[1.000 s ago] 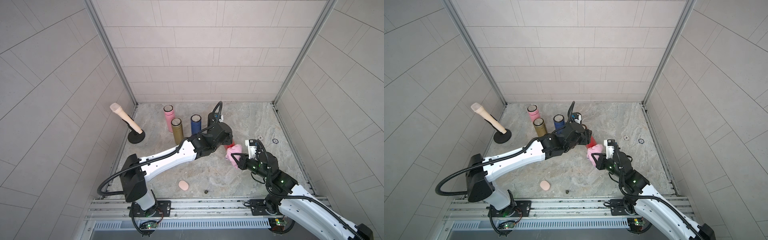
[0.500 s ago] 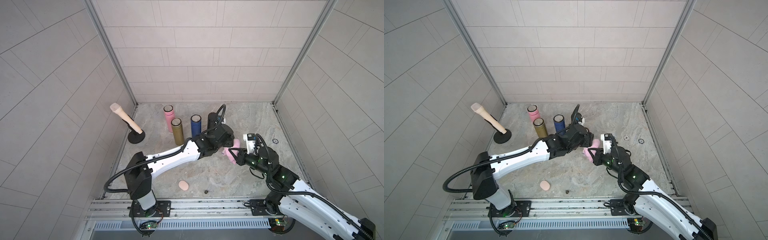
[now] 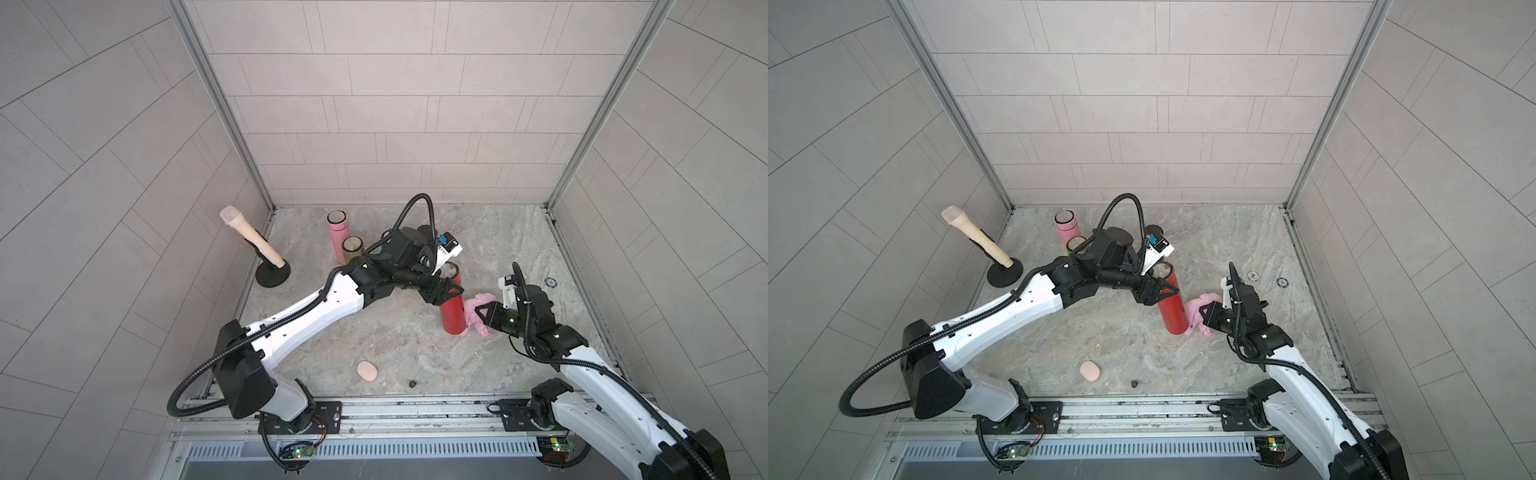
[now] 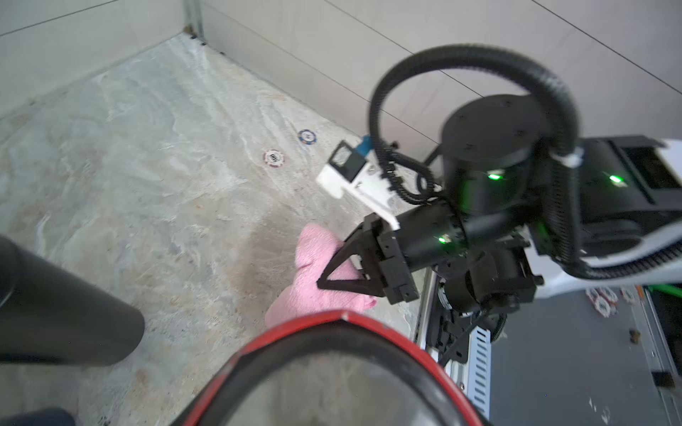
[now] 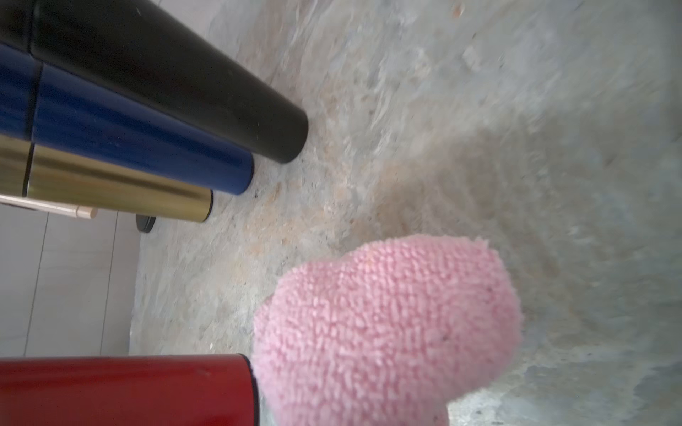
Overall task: Wipe the surface of the thermos
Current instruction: Wipe the dirt from the surface of the thermos.
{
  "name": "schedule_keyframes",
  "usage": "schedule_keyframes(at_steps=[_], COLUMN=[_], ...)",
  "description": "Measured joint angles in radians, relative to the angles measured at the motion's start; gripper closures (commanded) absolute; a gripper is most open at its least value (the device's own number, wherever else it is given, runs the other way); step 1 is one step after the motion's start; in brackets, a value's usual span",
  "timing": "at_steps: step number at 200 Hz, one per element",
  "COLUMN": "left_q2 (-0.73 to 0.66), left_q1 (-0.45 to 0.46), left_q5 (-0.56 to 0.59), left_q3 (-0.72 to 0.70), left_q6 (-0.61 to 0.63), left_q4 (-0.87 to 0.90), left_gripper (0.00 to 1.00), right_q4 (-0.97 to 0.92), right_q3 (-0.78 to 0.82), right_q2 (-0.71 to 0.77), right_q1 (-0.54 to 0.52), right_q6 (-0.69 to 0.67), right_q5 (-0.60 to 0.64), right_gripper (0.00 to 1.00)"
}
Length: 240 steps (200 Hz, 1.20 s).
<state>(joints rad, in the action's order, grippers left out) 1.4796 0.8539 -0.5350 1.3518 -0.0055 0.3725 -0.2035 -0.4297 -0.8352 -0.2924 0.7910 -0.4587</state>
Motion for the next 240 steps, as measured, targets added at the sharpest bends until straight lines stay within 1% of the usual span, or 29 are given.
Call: schedule_keyframes(at_steps=[22, 50, 91, 129, 157, 204, 224, 240], left_q2=[0.01, 0.049, 0.089, 0.095, 0.093, 0.058, 0.048, 0.048], left_q1=[0.003, 0.003, 0.004, 0.004, 0.004, 0.004, 0.004, 0.005], left_q5=[-0.045, -0.058, -0.049, -0.013, 0.031, 0.098, 0.134, 0.185], left_q3=[-0.018, -0.026, -0.066, -0.091, -0.116, -0.122, -0.122, -0.122], left_q6=[0.074, 0.118, 0.122, 0.101, 0.061, -0.009, -0.054, -0.116], left_q4=[0.0, -0.005, -0.025, -0.086, -0.114, -0.167, -0.192, -0.214], left_gripper=[1.0, 1.0, 1.0, 1.0, 1.0, 1.0, 1.0, 1.0], right_q4=[0.046, 0.062, 0.111, 0.154, 0.17, 0.116, 0.081, 0.066], right_q3=[-0.022, -0.069, -0.16, -0.194, -0.115, 0.107, 0.14, 0.142], right_q2=[-0.02, 0.019, 0.103, 0.116, 0.124, 0.134, 0.166, 0.207], right_q1=[0.0, 0.0, 0.001, -0.004, -0.02, -0.028, -0.031, -0.034], right_q6=[0.007, 0.016, 0.082, 0.122, 0.112, 0.083, 0.077, 0.07], right_q5=[-0.106, -0.179, -0.235, -0.241, -0.212, -0.14, -0.117, -0.101], right_gripper=[1.0, 1.0, 1.0, 1.0, 1.0, 1.0, 1.0, 1.0])
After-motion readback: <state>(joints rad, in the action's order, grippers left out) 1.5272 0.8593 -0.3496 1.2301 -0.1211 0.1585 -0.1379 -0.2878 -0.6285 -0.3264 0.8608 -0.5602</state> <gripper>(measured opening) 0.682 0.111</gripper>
